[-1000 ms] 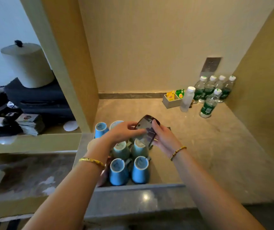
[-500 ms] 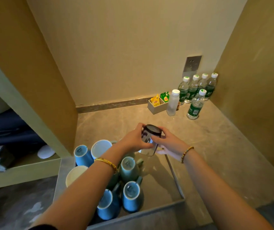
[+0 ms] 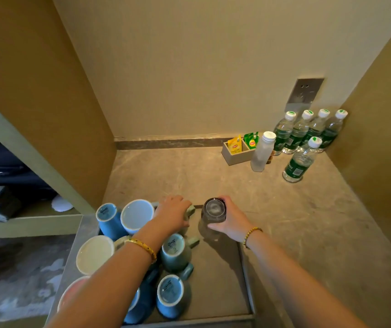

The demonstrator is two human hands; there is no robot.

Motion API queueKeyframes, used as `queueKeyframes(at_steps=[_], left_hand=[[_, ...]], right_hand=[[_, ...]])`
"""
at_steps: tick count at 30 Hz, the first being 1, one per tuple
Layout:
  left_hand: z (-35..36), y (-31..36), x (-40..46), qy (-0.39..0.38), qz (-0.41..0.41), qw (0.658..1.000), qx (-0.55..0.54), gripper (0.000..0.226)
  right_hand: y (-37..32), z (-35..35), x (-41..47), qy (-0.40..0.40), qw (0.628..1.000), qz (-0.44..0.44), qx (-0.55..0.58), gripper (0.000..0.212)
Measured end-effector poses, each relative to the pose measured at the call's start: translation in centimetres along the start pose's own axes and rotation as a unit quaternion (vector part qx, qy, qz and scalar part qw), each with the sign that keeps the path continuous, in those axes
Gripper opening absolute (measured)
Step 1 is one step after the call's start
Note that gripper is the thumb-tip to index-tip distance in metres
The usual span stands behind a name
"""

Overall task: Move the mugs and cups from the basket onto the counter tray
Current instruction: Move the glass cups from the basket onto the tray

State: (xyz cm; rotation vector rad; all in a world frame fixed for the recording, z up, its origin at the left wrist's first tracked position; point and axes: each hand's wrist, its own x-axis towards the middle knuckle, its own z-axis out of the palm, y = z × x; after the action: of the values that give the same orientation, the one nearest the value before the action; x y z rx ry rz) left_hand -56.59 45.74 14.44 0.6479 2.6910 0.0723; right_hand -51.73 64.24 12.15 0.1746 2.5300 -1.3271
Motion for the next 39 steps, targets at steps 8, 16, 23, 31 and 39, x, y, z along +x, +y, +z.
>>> queueKeyframes(at_steps=[8, 16, 23, 31, 39], left_hand=[[0.7, 0.0, -0.2, 0.019, -0.036, 0.999, 0.015, 0.04], [0.0, 2.3, -0.1, 0.07, -0.007, 0.997, -0.025, 0.039], [0.3, 3.0, 0.1, 0.082, -0.016, 0.996, 0.001, 0.034], [1.6, 4.3, 0.6, 0.047, -0.013, 0.988, 0.145, 0.028], [2.3, 4.6, 0.0, 0.073, -0.027, 0.993, 0.087, 0.045]], right_hand=[[0.7, 1.4, 1.2, -0.019, 1.0, -0.003, -0.015, 0.079], [0.5, 2.4, 2.6, -0.029, 0.999, 0.002, 0.025, 0.08], [1.0, 2.6, 2.4, -0.009, 0.999, 0.038, 0.012, 0.083], [1.6, 2.7, 1.3, 0.027, 0.999, -0.016, -0.023, 0.048], [1.6, 2.4, 1.0, 0.007, 0.999, -0.033, -0.041, 0.057]])
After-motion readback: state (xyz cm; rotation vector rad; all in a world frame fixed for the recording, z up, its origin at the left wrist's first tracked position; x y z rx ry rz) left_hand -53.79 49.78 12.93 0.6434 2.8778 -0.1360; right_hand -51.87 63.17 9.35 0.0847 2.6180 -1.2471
